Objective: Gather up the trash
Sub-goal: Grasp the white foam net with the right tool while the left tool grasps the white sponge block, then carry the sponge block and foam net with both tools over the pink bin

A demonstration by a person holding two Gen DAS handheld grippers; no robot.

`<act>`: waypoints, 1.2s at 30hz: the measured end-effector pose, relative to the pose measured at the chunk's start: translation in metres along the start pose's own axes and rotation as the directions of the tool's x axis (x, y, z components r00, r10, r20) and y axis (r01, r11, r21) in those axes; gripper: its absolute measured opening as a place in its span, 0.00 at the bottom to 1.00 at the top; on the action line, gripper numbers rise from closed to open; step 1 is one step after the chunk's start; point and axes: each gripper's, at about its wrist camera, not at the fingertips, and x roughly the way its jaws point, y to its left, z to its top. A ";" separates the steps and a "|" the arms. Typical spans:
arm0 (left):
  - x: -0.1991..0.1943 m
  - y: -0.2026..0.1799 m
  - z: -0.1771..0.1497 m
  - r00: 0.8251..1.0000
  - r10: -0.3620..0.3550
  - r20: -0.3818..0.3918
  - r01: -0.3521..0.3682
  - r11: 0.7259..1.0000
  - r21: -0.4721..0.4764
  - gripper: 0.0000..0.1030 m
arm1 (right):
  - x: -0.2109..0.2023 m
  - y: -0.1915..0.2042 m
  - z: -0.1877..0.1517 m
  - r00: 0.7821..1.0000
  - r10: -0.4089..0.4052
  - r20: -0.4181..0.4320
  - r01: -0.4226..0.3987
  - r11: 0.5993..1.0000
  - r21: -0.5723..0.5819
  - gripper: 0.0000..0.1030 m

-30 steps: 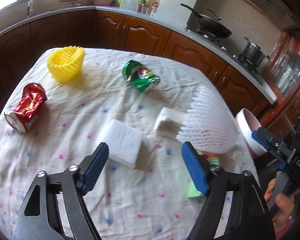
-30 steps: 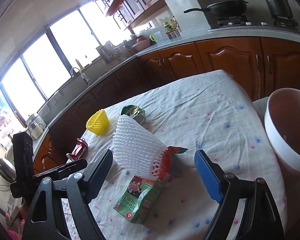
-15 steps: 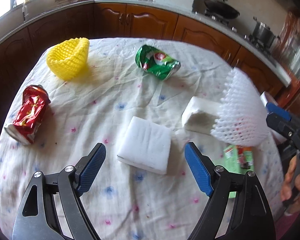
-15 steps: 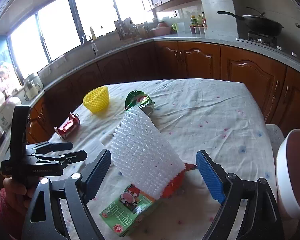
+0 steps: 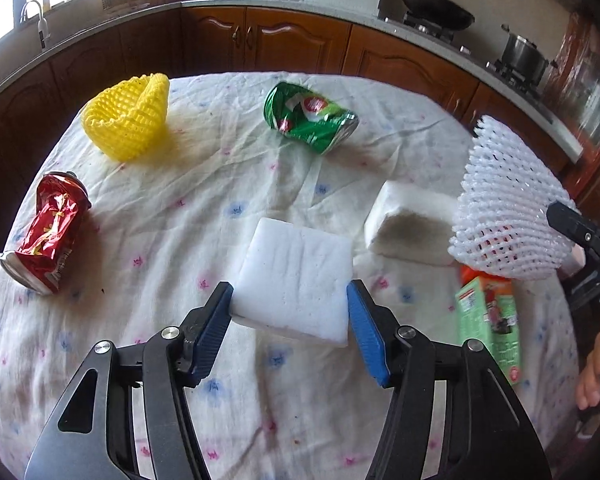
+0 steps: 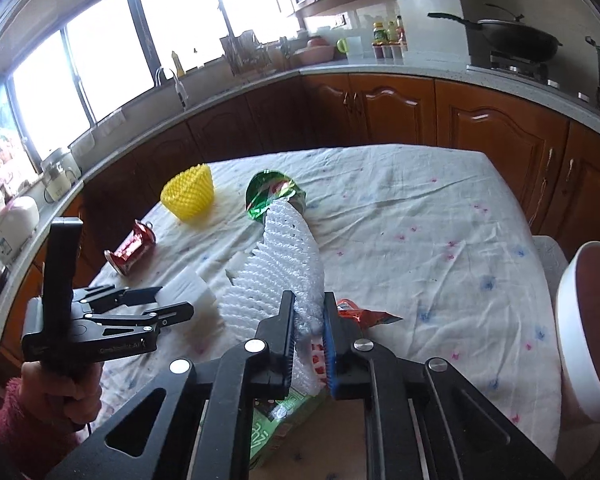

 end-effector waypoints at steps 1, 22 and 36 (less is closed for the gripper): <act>-0.006 -0.001 0.002 1.000 -0.016 0.011 0.016 1.000 -0.006 0.56 | -0.007 -0.003 0.000 1.000 -0.001 0.019 0.000 1.000 0.015 0.12; -0.043 -0.093 0.029 0.973 -0.212 0.089 0.201 0.973 0.115 0.56 | -0.094 -0.082 -0.016 0.973 -0.158 0.168 0.114 0.963 0.244 0.12; -0.037 -0.170 0.031 0.957 -0.285 0.052 0.265 0.934 0.241 0.56 | -0.128 -0.125 -0.038 0.954 -0.241 0.180 0.170 0.925 0.341 0.12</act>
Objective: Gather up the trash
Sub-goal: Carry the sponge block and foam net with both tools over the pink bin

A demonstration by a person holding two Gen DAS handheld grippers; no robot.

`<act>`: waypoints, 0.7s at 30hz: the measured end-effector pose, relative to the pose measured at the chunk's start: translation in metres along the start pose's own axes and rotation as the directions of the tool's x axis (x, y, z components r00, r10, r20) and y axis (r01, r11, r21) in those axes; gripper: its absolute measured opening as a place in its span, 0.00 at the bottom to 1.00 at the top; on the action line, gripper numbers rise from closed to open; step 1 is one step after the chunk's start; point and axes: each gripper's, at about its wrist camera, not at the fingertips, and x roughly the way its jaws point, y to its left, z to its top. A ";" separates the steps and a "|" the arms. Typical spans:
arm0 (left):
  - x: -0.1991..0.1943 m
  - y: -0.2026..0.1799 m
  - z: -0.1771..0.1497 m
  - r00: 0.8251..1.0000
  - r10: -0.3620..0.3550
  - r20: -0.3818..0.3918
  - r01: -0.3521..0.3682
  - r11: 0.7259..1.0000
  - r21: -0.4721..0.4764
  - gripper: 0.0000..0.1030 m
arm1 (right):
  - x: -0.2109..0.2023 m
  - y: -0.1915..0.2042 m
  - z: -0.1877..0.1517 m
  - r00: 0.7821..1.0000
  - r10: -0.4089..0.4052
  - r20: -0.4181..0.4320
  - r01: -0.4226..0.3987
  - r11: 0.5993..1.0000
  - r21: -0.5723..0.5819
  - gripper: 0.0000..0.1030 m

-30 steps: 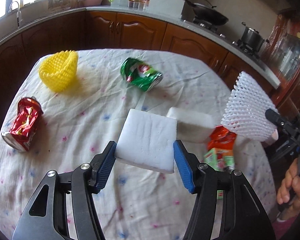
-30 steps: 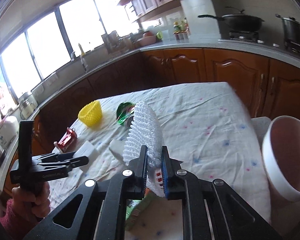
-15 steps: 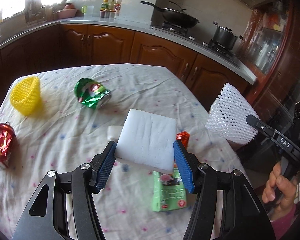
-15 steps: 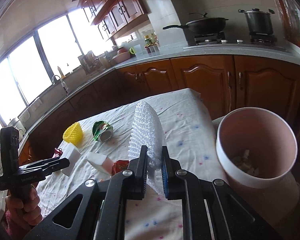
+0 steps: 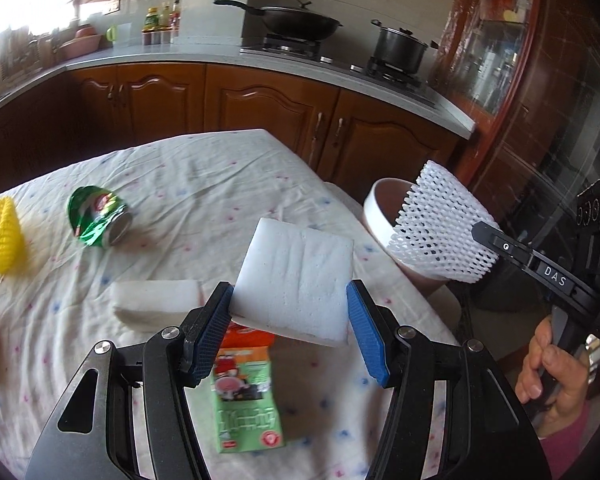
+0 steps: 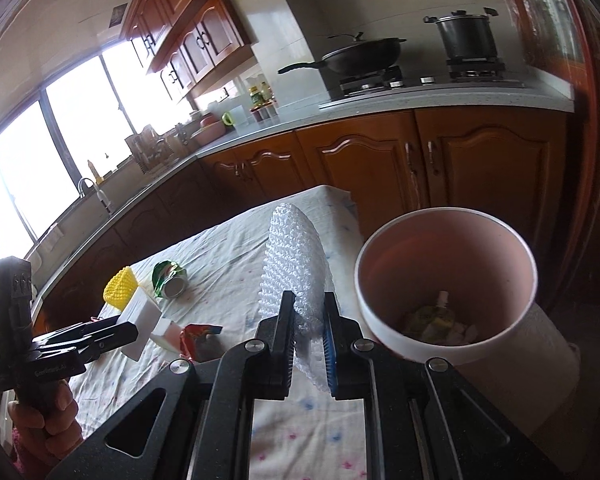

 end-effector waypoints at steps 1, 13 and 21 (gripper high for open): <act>0.003 -0.004 0.001 1.000 -0.006 -0.003 0.006 1.000 0.006 0.56 | -0.002 -0.002 0.000 1.000 -0.005 0.004 0.005 1.000 0.003 0.12; 0.028 -0.050 0.027 0.998 -0.061 -0.024 0.063 0.995 0.080 0.56 | -0.014 -0.037 0.004 0.995 -0.096 0.022 0.095 0.995 0.032 0.12; 0.055 -0.083 0.044 0.994 -0.093 -0.058 0.100 0.986 0.131 0.56 | -0.019 -0.061 0.010 0.990 -0.140 0.021 0.138 0.988 0.066 0.12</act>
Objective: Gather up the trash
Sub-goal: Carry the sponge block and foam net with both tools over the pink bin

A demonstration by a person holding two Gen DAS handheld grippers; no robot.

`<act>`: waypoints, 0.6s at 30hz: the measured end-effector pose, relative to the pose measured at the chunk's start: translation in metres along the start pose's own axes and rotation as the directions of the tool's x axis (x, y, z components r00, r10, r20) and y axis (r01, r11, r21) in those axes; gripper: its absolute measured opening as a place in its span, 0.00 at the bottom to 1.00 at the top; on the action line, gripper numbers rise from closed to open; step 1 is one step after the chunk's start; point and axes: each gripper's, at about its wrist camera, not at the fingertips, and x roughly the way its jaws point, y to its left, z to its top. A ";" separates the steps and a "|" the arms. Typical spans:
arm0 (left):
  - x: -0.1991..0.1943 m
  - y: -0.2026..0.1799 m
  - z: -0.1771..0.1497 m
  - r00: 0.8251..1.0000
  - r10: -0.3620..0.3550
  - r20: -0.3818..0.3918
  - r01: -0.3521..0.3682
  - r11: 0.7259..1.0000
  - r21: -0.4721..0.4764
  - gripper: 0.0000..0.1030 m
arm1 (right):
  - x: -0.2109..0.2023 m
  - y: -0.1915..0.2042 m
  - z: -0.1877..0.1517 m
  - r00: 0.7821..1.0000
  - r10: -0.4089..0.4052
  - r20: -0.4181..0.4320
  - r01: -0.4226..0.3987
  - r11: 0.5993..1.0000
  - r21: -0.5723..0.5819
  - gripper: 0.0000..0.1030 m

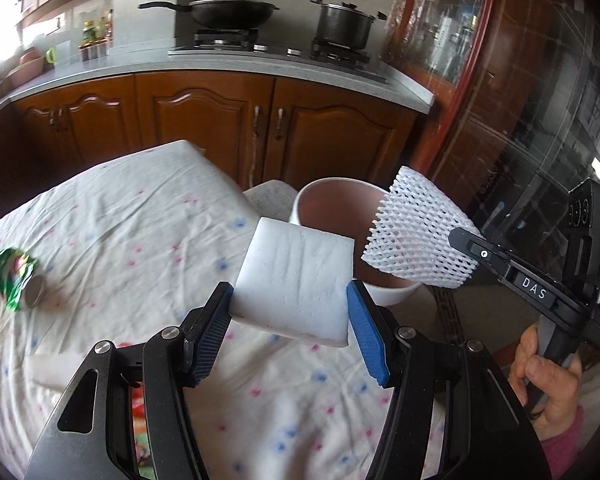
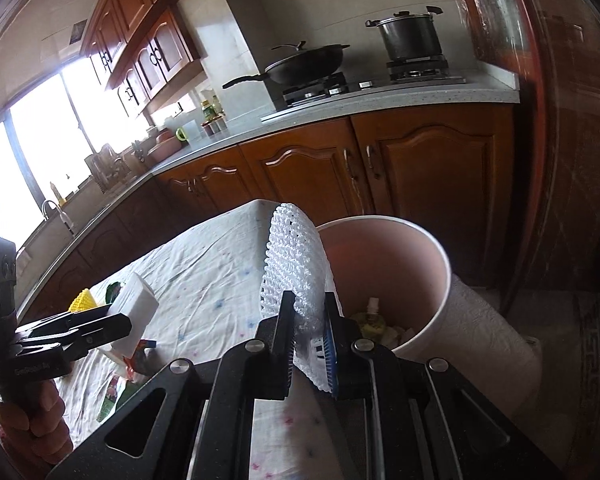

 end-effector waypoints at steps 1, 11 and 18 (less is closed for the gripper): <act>0.005 -0.004 0.004 1.000 -0.005 -0.006 0.005 1.000 0.007 0.56 | 0.001 -0.003 0.002 1.000 -0.006 0.000 0.006 1.000 0.002 0.12; 0.048 -0.034 0.041 0.998 -0.012 -0.066 0.017 0.997 0.081 0.57 | 0.013 -0.026 0.020 0.999 -0.035 -0.019 0.035 0.999 0.016 0.13; 0.087 -0.053 0.054 0.991 0.020 -0.133 -0.001 0.989 0.147 0.57 | 0.029 -0.033 0.027 0.996 -0.053 -0.067 0.053 0.999 0.000 0.13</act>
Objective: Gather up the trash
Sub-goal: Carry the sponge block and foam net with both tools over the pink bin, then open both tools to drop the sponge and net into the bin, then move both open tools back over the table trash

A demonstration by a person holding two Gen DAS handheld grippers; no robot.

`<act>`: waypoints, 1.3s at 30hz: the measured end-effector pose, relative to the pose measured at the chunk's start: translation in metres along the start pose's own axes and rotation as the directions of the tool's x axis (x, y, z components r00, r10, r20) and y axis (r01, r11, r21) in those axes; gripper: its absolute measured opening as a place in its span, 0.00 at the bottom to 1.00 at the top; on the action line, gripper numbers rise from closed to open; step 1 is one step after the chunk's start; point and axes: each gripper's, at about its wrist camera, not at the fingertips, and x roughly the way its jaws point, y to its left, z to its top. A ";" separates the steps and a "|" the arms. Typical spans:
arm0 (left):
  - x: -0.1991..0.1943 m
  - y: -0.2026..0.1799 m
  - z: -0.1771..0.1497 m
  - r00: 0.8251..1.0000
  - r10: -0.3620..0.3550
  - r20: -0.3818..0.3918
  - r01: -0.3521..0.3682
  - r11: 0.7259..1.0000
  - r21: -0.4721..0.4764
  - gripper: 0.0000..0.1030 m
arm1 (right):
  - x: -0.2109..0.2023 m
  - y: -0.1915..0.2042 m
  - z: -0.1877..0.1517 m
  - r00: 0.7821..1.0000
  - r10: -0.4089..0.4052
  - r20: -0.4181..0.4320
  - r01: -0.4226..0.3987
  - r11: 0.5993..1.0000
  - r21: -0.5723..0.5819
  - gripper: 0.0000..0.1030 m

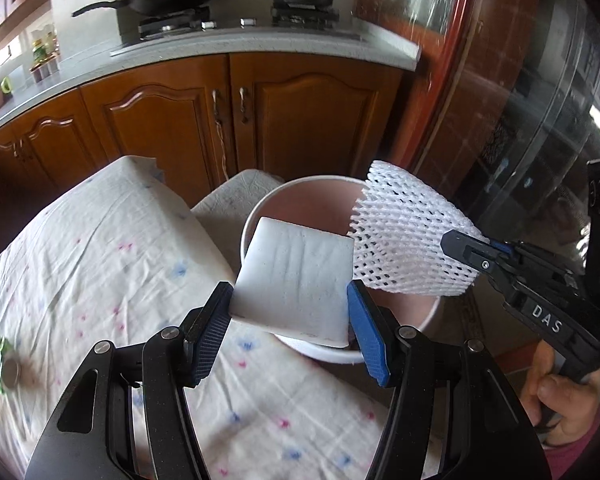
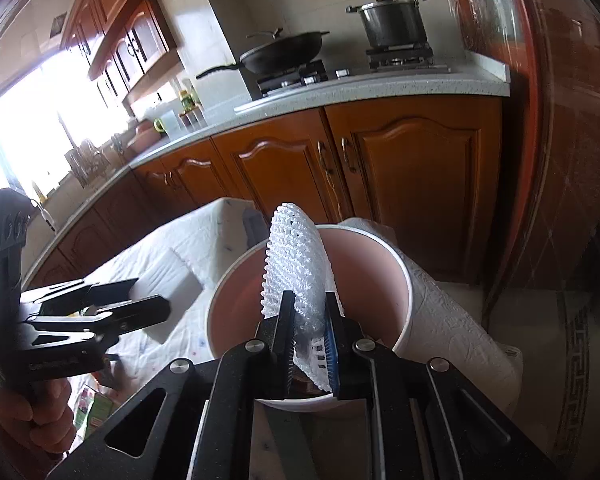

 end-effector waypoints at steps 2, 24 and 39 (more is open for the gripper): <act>0.010 -0.003 0.003 1.000 0.003 -0.024 -0.003 1.000 0.011 0.57 | 0.005 -0.002 0.000 1.000 -0.006 -0.021 0.006 1.000 -0.004 0.13; 0.036 -0.005 0.004 0.996 -0.016 -0.092 0.015 1.000 -0.016 0.70 | 0.024 -0.026 -0.001 0.997 0.044 -0.066 -0.039 0.996 0.075 0.49; -0.028 0.034 -0.032 0.998 -0.027 0.061 0.037 0.985 -0.169 0.73 | -0.003 -0.010 -0.010 0.996 0.084 0.041 -0.087 0.993 0.077 0.75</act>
